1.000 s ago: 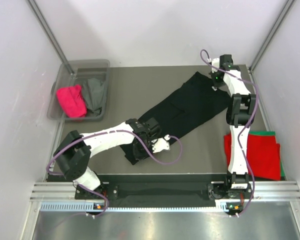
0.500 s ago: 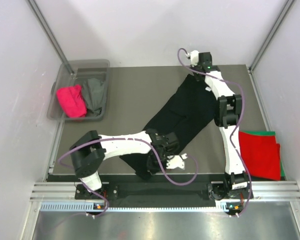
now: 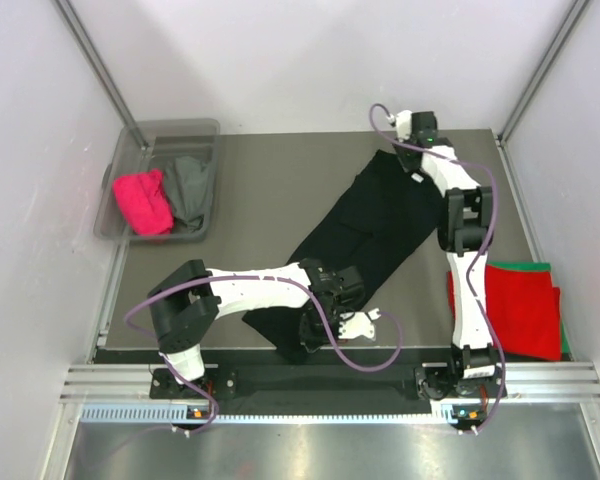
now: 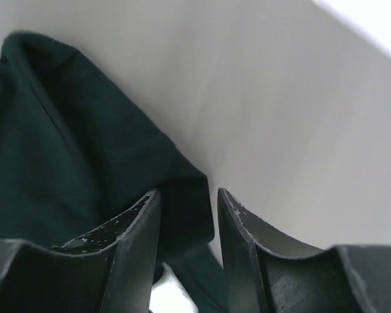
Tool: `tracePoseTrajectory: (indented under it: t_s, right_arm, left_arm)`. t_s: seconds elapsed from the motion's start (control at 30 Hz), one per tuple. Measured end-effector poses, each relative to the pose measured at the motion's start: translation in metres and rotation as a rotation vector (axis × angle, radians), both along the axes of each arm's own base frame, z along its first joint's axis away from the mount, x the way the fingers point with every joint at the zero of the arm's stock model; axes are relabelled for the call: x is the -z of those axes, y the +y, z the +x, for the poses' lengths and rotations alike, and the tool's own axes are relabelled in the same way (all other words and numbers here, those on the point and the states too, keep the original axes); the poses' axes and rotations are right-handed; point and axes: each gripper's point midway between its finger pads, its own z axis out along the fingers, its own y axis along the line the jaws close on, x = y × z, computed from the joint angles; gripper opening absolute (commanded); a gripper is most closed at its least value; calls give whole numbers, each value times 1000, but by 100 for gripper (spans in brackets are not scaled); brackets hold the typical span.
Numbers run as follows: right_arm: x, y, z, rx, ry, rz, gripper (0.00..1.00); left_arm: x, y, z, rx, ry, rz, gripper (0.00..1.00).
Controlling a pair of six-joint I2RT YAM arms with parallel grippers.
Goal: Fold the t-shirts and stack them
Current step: Fold the tshirt
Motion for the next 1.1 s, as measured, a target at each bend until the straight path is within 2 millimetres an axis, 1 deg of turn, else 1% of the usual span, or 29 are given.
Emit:
tracePoseTrajectory:
  t_s: [0.1, 0.2, 0.27, 0.43, 0.53, 0.63, 0.67, 0.7, 0.8, 0.9, 1.1]
  right_arm:
    - [1, -29, -16, 35, 50, 13, 40]
    - [-2, -45, -27, 57, 77, 17, 40]
    - [-3, -45, -29, 57, 86, 19, 40]
    - [-1, -38, -33, 44, 106, 23, 41]
    - [-2, -36, -30, 38, 104, 31, 40]
    - [-5, -34, -22, 36, 92, 36, 41]
    - [-5, -34, -19, 36, 89, 35, 38]
    - [-5, -34, -16, 38, 87, 29, 24]
    - [0, -34, -12, 36, 89, -11, 5]
    - [8, -27, -14, 16, 109, -73, 0]
    - [7, 1, -9, -50, 90, -157, 0]
  left_arm:
    - [1, 1, 3, -4, -16, 8, 0]
    - [1, 2, 4, -5, -25, 12, 0]
    - [1, 2, 5, -5, -27, 13, 0]
    - [1, 2, 5, -6, -28, 13, 0]
    - [1, 2, 5, -6, -28, 13, 0]
    - [1, 2, 5, -6, -28, 13, 0]
    - [1, 2, 5, -6, -27, 13, 0]
    - [1, 2, 5, -6, -27, 13, 0]
    - [1, 2, 5, -6, -27, 13, 0]
    - [1, 2, 5, -6, -27, 13, 0]
    - [1, 2, 4, -6, -26, 12, 0]
